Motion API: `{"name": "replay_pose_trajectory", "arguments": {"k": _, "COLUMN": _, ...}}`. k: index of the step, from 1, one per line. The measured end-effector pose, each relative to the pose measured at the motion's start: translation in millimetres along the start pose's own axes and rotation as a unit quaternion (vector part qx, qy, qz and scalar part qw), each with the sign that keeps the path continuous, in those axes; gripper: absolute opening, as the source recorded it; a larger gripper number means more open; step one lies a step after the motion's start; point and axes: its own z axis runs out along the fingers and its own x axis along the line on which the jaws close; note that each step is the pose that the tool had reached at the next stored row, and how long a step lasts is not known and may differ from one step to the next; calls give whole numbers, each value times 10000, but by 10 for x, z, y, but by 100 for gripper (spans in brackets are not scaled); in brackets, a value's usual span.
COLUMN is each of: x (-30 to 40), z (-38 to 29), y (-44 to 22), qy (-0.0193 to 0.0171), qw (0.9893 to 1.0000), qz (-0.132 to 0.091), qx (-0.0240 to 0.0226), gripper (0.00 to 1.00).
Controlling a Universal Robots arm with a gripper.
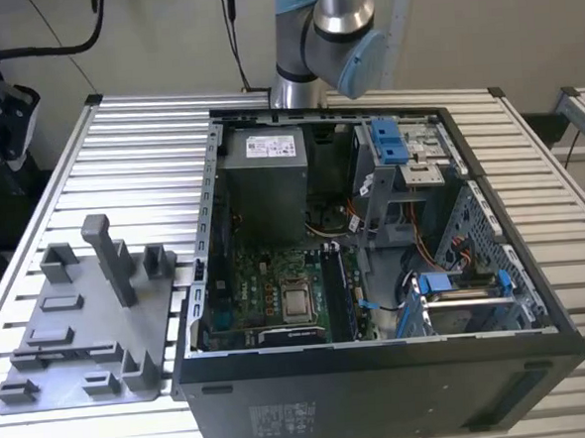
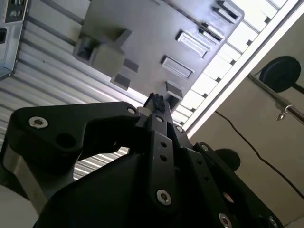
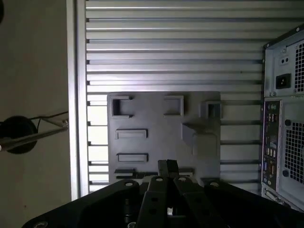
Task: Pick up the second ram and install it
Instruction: 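Reach for the second ram, then pick up the second ram and move it above second insertion slot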
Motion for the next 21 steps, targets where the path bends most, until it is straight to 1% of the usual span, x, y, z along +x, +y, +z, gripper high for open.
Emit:
{"name": "replay_pose_trajectory", "arguments": {"k": 3, "x": 41, "z": 5, "y": -90, "qy": 0, "qw": 10000, "qz": 0, "qx": 0, "gripper": 11}}
{"name": "replay_pose_trajectory", "arguments": {"k": 7, "x": 51, "z": 11, "y": -250, "qy": 0, "qw": 10000, "qz": 0, "qx": 0, "gripper": 11}}
{"name": "replay_pose_trajectory", "arguments": {"k": 10, "x": 55, "z": 16, "y": -345, "qy": 0, "qw": 10000, "qz": 0, "qx": 0, "gripper": 11}}
{"name": "replay_pose_trajectory", "arguments": {"k": 13, "x": 57, "z": 21, "y": -382, "qy": 1, "qw": 10000, "qz": 0, "qx": 0, "gripper": 11}}
{"name": "replay_pose_trajectory", "arguments": {"k": 16, "x": 77, "z": 22, "y": -384, "qy": 0, "qw": 10000, "qz": 0, "qx": 0, "gripper": 11}}
{"name": "replay_pose_trajectory", "arguments": {"k": 21, "x": 80, "z": 22, "y": -384, "qy": 0, "qw": 10000, "qz": 0, "qx": 0, "gripper": 11}}
